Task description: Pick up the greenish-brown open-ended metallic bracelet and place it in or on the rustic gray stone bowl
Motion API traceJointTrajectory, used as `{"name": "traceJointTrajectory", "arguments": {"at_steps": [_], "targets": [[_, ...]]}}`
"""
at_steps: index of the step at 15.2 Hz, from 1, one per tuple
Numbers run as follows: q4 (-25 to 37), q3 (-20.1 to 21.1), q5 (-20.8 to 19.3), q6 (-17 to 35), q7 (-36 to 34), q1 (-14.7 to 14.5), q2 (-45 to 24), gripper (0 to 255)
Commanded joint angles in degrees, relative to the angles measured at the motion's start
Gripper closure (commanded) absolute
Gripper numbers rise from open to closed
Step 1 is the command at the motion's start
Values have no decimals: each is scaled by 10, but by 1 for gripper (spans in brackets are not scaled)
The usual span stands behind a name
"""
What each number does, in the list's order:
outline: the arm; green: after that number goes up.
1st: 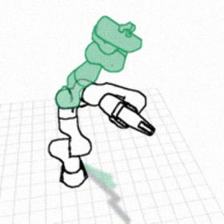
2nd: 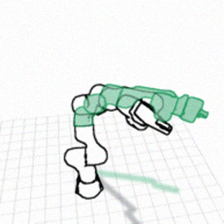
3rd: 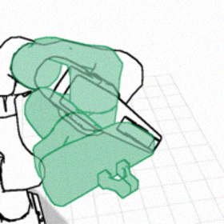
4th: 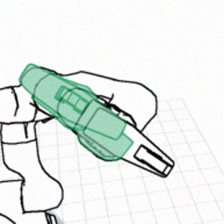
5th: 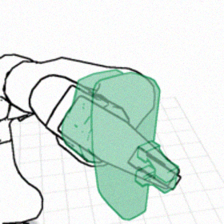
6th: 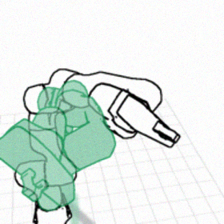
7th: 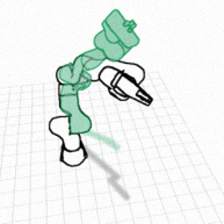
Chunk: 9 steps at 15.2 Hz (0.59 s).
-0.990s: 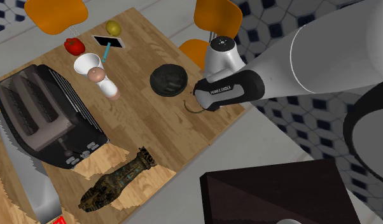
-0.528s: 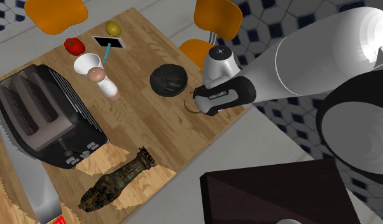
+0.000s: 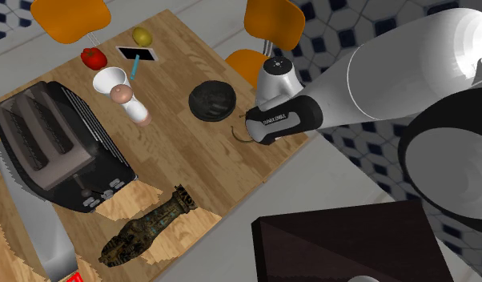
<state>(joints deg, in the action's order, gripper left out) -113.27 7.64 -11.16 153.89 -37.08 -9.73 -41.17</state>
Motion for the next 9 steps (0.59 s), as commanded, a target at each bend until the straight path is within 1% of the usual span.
{"name": "traceJointTrajectory", "arguments": {"at_steps": [1,9], "targets": [[0,1,0,5,0,-1,-3,255],[-2,3,1,0,1,0,4,255]]}}
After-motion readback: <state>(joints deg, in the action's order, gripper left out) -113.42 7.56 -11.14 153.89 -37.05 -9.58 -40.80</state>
